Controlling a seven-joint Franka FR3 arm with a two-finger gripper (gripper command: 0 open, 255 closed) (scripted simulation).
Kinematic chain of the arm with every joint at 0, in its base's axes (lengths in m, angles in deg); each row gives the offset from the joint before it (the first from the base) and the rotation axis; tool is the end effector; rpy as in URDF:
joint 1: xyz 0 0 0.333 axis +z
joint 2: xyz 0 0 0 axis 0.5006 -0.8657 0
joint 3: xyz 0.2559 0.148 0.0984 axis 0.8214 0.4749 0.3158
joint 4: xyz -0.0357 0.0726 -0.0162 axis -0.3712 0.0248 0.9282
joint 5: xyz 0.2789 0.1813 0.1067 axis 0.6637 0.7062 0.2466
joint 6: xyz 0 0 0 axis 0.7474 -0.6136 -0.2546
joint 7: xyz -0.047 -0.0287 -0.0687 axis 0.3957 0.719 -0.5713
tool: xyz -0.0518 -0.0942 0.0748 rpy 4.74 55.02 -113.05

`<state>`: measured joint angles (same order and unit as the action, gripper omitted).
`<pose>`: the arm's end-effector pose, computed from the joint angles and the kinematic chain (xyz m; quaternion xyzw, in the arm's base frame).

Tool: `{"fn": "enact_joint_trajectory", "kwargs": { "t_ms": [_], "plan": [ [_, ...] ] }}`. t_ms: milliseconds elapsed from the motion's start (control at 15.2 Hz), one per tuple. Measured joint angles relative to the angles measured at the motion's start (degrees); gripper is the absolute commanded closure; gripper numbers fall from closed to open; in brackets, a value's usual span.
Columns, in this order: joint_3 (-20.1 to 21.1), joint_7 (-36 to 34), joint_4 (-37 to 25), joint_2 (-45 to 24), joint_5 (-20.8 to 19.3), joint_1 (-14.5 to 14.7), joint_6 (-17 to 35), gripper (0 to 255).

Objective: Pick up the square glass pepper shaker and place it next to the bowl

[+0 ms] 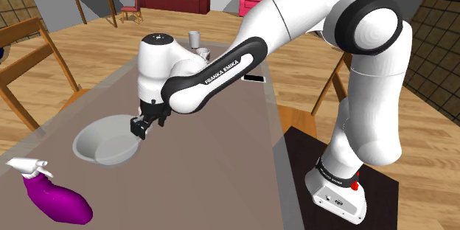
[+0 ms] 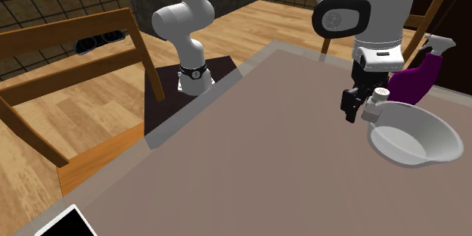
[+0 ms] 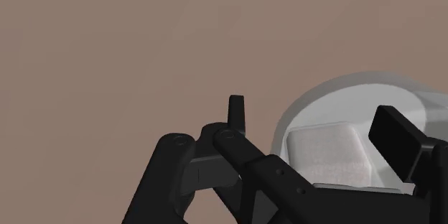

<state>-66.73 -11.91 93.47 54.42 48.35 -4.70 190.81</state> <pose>0.4916 0.3536 0.3615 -0.9898 -0.0796 -0.1122 0.0378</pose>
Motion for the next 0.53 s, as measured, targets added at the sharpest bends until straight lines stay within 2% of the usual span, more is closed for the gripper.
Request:
{"fn": "enact_joint_trajectory", "kwargs": {
  "t_ms": [264, 528],
  "plan": [
    [0.11, 0.29, 0.51, -0.28, 0.32, -0.15, 0.15, 0],
    [1.11, 1.36, 1.42, 3.24, 2.10, -0.28, -4.34, 0]
  ]
}}
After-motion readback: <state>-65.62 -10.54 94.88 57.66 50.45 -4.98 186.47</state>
